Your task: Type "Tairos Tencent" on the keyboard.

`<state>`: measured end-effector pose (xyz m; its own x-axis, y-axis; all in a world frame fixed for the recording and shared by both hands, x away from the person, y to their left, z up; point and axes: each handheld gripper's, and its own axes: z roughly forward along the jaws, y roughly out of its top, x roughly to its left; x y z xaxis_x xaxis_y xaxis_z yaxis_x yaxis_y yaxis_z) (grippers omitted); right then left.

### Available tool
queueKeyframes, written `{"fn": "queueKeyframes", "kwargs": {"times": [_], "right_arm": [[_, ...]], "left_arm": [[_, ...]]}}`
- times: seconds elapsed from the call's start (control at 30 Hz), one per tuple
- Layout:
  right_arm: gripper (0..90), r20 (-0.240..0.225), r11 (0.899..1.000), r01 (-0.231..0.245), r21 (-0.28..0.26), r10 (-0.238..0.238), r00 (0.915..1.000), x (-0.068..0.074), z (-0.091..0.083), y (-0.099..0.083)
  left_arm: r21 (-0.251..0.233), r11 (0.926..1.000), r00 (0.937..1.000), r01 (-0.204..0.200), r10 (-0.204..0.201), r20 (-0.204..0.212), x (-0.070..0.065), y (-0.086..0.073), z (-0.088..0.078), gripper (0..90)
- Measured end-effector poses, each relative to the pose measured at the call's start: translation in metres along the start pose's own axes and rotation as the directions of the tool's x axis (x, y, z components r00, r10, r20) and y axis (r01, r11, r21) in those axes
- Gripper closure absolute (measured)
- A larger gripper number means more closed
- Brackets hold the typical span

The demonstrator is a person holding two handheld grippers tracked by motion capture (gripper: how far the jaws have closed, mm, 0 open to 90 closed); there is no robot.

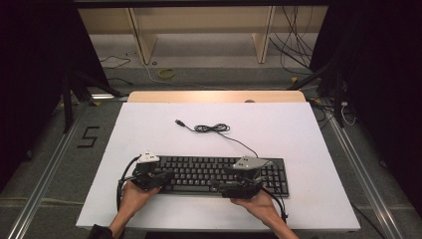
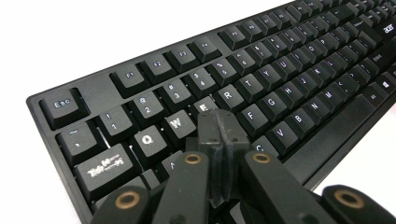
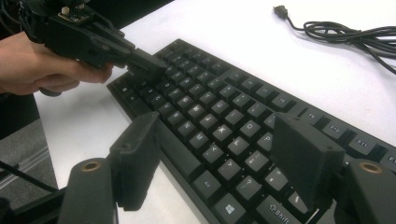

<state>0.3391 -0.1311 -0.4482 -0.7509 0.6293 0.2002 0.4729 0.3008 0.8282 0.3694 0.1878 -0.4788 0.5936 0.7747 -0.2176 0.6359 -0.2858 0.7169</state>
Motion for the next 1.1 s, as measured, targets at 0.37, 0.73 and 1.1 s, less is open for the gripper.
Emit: {"fn": "queueKeyframes", "kwargs": {"times": [0.37, 0.73, 1.1], "right_arm": [[33.9, 0.004, 1.0, 0.005, 0.001, -0.005, 1.0, 0.0012, -0.0014, -0.0018], [33.9, 0.009, 1.0, 0.005, -0.003, -0.005, 0.9999, 0.0009, -0.0033, -0.002], [33.9, 0.012, 1.0, 0.003, -0.004, -0.003, 0.9999, 0.0002, -0.0039, -0.0014]], "left_arm": [[0.012, 0.9999, 1.0, 0.001, -0.001, 0.001, 0.0013, -0.0015, 0.0018, 89.4], [0.02, 0.9998, 0.9999, 0.007, -0.007, 0.012, 0.0022, -0.0012, 0.0016, 89.5], [-0.035, 0.9994, 0.9998, 0.007, -0.006, 0.02, -0.0023, 0.0018, -0.0069, 85.3]]}}
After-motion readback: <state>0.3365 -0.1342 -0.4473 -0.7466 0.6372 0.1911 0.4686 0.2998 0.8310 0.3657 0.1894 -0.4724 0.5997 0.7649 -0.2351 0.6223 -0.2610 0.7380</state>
